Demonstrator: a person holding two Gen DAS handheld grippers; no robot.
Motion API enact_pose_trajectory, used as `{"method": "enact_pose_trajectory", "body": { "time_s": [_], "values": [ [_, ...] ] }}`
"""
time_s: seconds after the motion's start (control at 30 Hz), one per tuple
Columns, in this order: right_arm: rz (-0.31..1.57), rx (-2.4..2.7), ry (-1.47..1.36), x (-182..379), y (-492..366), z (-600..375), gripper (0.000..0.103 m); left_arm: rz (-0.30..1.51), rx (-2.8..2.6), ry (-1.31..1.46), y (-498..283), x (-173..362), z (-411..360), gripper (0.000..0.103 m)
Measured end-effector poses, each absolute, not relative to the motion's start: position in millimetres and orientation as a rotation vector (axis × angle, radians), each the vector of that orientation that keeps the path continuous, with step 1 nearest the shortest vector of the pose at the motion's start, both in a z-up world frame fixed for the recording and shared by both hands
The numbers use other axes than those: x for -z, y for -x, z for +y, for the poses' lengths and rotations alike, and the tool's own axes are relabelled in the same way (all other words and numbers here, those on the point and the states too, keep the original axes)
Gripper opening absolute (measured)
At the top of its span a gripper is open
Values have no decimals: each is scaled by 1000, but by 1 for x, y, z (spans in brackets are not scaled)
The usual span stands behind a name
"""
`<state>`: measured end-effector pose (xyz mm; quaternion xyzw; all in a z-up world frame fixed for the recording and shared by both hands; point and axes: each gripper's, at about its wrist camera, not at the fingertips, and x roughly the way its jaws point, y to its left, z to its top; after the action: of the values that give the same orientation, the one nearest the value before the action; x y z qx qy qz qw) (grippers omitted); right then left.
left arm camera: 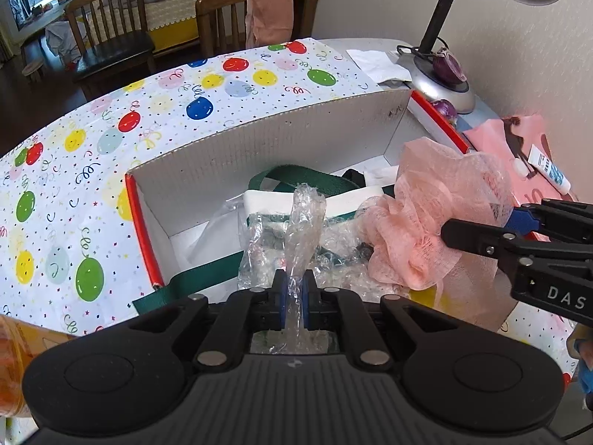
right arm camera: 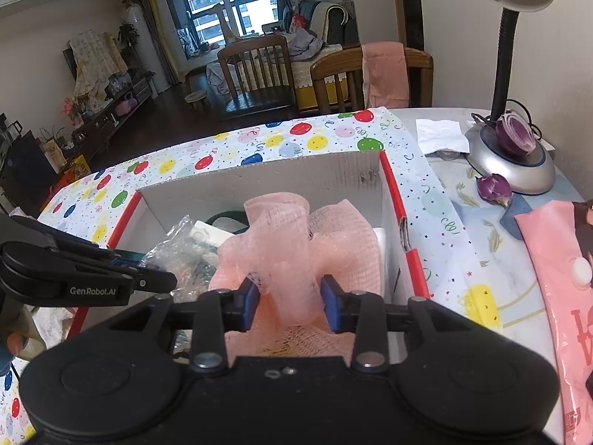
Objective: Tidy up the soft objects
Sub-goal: 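Open both tools releasing the pink puff and bubble wrap into the box, then move both tools back over the table toward the white towel and panda bag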
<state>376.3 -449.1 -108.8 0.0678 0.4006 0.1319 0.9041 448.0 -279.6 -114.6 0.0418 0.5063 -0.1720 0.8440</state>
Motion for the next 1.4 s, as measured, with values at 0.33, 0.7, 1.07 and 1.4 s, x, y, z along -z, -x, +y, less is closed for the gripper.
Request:
{"method": "enact_pose_trajectory", "body": {
  "time_s": [0.33,0.7,1.07,1.4],
  "values": [
    [798,-261,-132,89,-365,-452,52,1031,381,1,-435,101,-264,84],
    [745,-275,-122,60,-347,-453,70,954,423,29,-405,64,-249,84],
    [676,-348,-141,19,-325,-432,88,852,439,131,-357,19,-192,84],
    [643,-432,-111,-6,-301,-375,103,773,343,222,-323,6,-105,101]
  ]
}}
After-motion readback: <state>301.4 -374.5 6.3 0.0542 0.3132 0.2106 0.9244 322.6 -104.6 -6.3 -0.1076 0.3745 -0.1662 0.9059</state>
